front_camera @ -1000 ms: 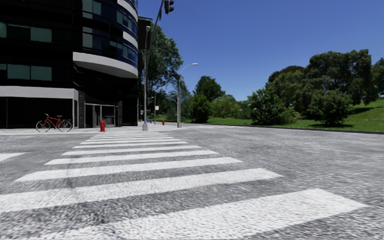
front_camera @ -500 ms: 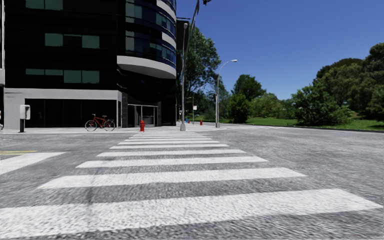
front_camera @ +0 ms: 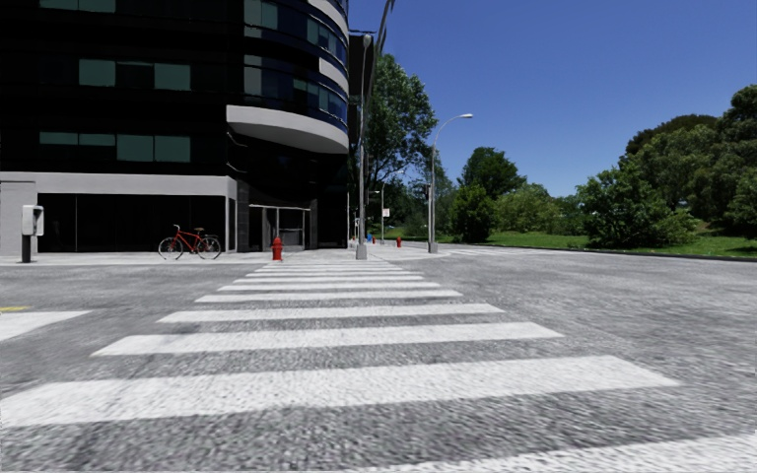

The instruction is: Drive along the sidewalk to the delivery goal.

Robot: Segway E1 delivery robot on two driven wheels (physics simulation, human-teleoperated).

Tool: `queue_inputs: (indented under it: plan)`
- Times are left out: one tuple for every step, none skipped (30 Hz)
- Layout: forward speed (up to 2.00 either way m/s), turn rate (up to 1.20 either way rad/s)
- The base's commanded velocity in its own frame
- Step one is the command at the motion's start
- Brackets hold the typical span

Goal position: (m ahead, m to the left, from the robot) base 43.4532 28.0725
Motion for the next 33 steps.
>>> queue_inputs:
  plan:
    - [2.0,0.0]
    - [2.0,0.0]
    - [2.0,0.0]
    - [2.0,0.0]
    - [2.0,0.0]
    - [2.0,0.0]
    - [2.0,0.0]
    - [2.0,0.0]
    - [2.0,0.0]
    - [2.0,0.0]
    - [2.0,0.07]
    - [2.0,0.19]
    - [2.0,0.19]
    - [2.0,0.23]
    - [2.0,0.24]
    - [2.0,0.24]
    - [2.0,0.24]
    - [2.0,0.24]
    - [2.0,0.24]
    - [2.0,0.24]
    - [2.0,0.23]
    - [2.0,0.08]
    - [2.0,0.08]
    - [2.0,0.0]
    - [2.0,0.0]
    - [2.0,0.0]
    - [2.0,0.0]
    - [2.0,0.0]
    - [2.0,0.0]
    - [2.0,0.0]
    - [2.0,0.0]
    - [2.0,0.0]
    - [2.0,0.0]
